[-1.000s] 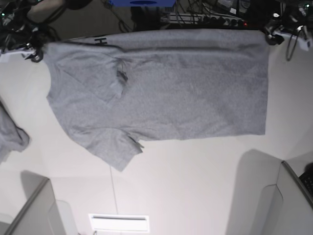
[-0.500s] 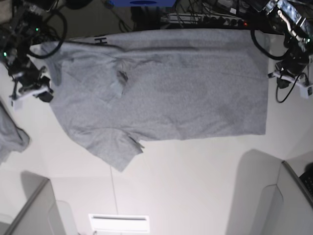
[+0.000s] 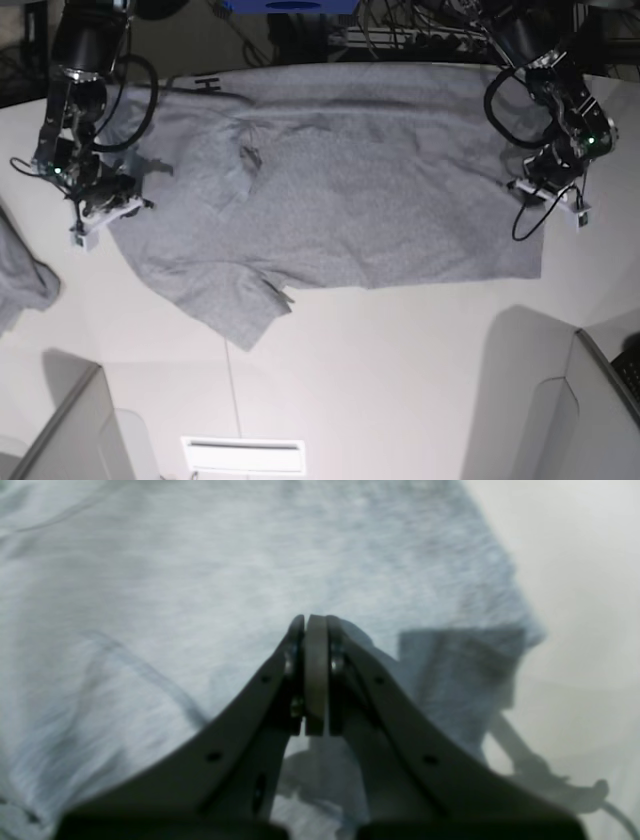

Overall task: Fold the T-shirt properly
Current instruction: 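Release the shirt and move both grippers back over it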

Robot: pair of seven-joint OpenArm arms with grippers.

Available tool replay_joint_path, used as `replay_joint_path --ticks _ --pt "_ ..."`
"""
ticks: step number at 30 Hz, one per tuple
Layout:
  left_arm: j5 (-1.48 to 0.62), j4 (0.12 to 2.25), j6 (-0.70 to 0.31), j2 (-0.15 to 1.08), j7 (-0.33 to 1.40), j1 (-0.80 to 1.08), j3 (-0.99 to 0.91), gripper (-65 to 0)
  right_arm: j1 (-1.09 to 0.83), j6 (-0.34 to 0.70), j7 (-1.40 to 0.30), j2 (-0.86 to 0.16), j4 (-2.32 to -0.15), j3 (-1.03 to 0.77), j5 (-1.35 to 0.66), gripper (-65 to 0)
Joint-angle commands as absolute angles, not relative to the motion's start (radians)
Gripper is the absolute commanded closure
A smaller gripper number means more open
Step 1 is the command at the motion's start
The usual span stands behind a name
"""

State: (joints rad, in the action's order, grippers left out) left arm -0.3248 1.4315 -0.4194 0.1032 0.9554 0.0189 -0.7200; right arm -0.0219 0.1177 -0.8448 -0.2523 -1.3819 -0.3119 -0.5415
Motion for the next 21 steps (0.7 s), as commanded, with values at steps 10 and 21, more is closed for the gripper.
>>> replay_joint_path --ticks 10,21 --pt "-0.302 1.345 -0.421 0.119 0.987 -0.064 -0.696 0.0 0.110 0.116 -0.753 -0.291 -1.175 -0.314 -0.526 0.0" --pt "-0.312 1.564 -0.421 0.131 1.036 -0.053 -0.705 0.0 0.070 0.116 -0.756 -0.288 -1.397 -0.314 -0.532 0.0"
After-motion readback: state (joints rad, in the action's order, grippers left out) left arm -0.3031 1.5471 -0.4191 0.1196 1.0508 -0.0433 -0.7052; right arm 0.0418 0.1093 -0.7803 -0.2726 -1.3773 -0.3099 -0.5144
